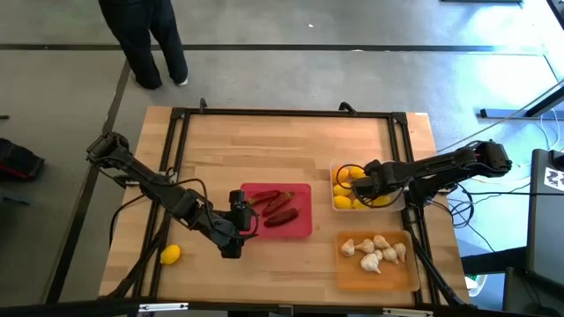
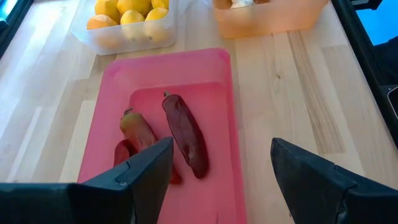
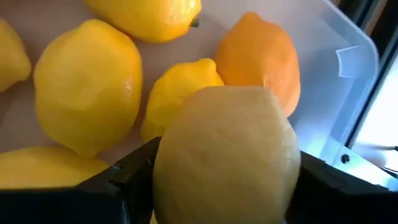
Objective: Sort produce into baskets
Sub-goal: Put the yellow lemon into the transparent bin
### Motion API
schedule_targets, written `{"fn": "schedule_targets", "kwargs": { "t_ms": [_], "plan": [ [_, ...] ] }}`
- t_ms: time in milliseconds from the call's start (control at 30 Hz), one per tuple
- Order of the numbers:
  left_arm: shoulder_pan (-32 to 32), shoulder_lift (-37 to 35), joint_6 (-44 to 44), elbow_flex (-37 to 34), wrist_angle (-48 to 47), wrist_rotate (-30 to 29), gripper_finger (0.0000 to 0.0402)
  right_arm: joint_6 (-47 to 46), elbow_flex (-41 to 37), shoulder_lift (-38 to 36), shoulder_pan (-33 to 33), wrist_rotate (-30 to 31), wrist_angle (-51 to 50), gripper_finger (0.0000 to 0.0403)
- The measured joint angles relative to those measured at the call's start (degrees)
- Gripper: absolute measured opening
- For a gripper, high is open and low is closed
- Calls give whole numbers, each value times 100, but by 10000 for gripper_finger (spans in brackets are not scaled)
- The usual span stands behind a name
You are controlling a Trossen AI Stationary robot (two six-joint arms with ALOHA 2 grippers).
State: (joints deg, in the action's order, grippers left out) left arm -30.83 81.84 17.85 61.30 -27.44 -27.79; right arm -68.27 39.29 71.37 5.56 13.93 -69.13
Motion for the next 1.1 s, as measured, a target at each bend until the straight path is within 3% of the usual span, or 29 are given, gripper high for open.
{"fn": "schedule_targets", "kwargs": {
  "t_ms": [167,333,600,800,1100],
  "plan": [
    [0,0,-2,0,-15,0,265,98,-6,11,2,-102,167,294],
    [0,0,2,0,-19,0,265,142,281,11,2,-153,-138,302],
    [0,0,7,0,-17,0,265,147,1124,9,4,166,-1241,289],
    [0,0,9,0,-16,0,265,71,1155,7,4,78,-1691,273],
    [0,0,7,0,2,0,265,311,1152,9,10,62,-1001,249]
  ]
}}
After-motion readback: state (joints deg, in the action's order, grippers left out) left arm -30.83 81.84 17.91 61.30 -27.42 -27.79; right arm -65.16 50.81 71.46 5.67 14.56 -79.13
